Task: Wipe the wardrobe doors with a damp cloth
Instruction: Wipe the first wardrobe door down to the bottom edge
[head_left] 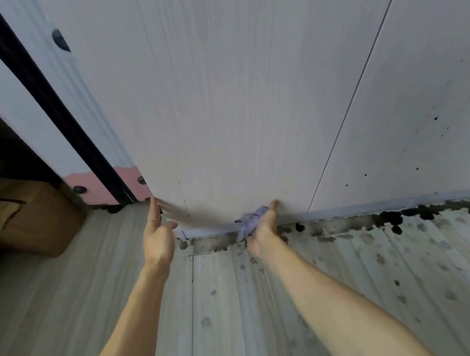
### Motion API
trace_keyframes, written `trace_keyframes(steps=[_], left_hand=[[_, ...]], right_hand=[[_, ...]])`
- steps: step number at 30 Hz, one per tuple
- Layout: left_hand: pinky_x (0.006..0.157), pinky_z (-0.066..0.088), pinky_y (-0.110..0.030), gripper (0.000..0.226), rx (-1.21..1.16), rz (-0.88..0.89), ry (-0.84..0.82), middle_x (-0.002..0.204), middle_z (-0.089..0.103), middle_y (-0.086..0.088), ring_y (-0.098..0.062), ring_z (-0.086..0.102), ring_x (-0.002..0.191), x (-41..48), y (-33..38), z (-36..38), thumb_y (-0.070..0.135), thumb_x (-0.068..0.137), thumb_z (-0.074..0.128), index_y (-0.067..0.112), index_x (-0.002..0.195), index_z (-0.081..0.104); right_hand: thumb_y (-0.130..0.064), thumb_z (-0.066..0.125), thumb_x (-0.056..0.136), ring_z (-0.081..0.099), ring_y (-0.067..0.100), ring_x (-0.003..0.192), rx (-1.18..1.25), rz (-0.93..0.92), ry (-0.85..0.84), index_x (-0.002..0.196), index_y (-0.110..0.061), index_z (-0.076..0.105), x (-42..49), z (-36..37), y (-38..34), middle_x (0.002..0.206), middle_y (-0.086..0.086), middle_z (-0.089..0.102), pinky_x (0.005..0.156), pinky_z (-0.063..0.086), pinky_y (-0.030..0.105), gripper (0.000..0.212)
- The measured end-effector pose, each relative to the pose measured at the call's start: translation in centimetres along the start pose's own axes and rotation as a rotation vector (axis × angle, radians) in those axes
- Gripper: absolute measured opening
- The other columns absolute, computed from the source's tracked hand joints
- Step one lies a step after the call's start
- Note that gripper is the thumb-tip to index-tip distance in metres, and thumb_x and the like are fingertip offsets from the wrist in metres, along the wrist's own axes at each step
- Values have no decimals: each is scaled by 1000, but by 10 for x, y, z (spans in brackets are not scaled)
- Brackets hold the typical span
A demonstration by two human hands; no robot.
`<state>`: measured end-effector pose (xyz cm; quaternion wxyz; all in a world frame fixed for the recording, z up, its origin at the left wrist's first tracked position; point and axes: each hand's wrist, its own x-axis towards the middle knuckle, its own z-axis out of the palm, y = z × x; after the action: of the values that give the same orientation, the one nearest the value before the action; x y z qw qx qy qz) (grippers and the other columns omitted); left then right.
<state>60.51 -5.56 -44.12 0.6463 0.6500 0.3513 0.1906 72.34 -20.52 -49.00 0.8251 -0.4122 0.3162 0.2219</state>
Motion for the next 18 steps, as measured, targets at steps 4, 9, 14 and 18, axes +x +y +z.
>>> trace_keyframes(steps=[4, 9, 14, 18], left_hand=[[105, 30, -24, 81, -8, 21, -2, 156, 36, 18, 3, 37, 128, -2, 3, -1, -15, 92, 38, 39, 153, 36], [105, 28, -24, 81, 0, 18, -44, 157, 34, 18, -1, 35, 140, 0, 2, -3, -14, 91, 36, 36, 154, 34], [104, 29, -22, 83, 42, 14, -101, 158, 33, 18, -1, 31, 142, 5, 0, -16, -15, 89, 36, 37, 154, 33], [117, 26, -29, 81, 77, 21, -140, 151, 40, 20, -6, 32, 145, 10, 1, -27, -15, 87, 36, 35, 151, 40]], right_hand=[[-83, 36, 85, 39, 17, 46, 60, 31, -55, 61, -25, 33, -7, 2, 5, 53, -4, 38, 58, 37, 30, 63], [-83, 27, 88, 63, 23, 118, 77, -1, 109, 79, -23, 58, -6, -5, -35, 85, 4, 68, 117, 30, 49, 69], [-60, 32, 100, 66, 32, 93, 67, 7, 126, 82, -14, 49, -9, 5, -27, 96, 12, 65, 80, 54, 34, 53], [-9, 31, 93, 47, 22, 48, -167, 26, -40, 66, -18, 40, -9, 19, 17, 53, 3, 49, 48, 41, 25, 29]])
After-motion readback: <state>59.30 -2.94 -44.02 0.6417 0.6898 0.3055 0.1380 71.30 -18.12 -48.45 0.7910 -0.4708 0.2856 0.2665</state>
